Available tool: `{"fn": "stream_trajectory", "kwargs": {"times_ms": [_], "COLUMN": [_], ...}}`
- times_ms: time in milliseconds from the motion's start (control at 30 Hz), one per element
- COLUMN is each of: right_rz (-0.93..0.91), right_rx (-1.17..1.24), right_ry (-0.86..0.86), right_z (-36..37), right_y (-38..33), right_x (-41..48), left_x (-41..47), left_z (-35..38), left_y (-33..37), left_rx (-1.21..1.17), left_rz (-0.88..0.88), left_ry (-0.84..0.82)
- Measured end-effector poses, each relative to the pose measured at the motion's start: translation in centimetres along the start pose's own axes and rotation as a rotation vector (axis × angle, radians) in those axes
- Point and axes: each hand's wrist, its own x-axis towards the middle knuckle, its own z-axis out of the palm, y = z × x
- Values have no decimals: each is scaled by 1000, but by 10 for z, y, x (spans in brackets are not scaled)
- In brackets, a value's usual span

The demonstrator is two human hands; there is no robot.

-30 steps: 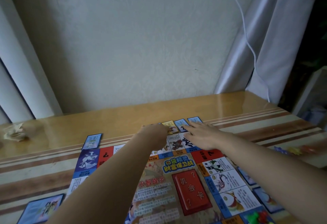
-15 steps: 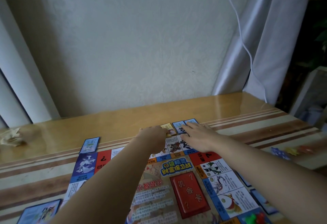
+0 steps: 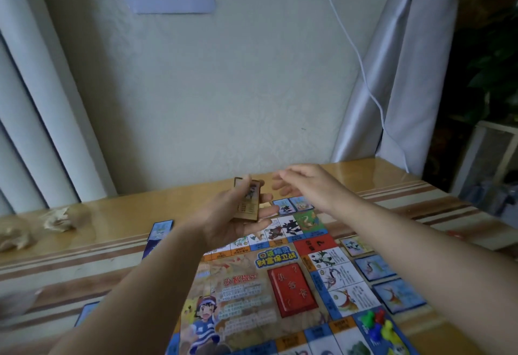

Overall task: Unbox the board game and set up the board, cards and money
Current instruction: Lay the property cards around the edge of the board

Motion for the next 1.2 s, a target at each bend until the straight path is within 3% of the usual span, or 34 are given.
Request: {"fn": "stream_trajectory", "kwargs": {"times_ms": [167,533,700,933,1200], "right_rz": [-6,-29,-104,-130,-48], "right_rx": [121,135,108,54,124], "right_ry": [-77,-66,-93,-6,-7], "right_z": [4,18,13,7,9], "right_y": [-49,-95,-111,-115,-106], "right_x": [-44,-100,-107,-107,-110], "left_x": [-61,-144,-159,-158,-159], "left_z": [18,28,29,37,25], "left_y": [4,5,10,22,21], "left_rx": [-208,-46,160,465,540], "left_rz": [-76,16,193,411,420], "left_ry": [-103,-173,-89,49,195]}}
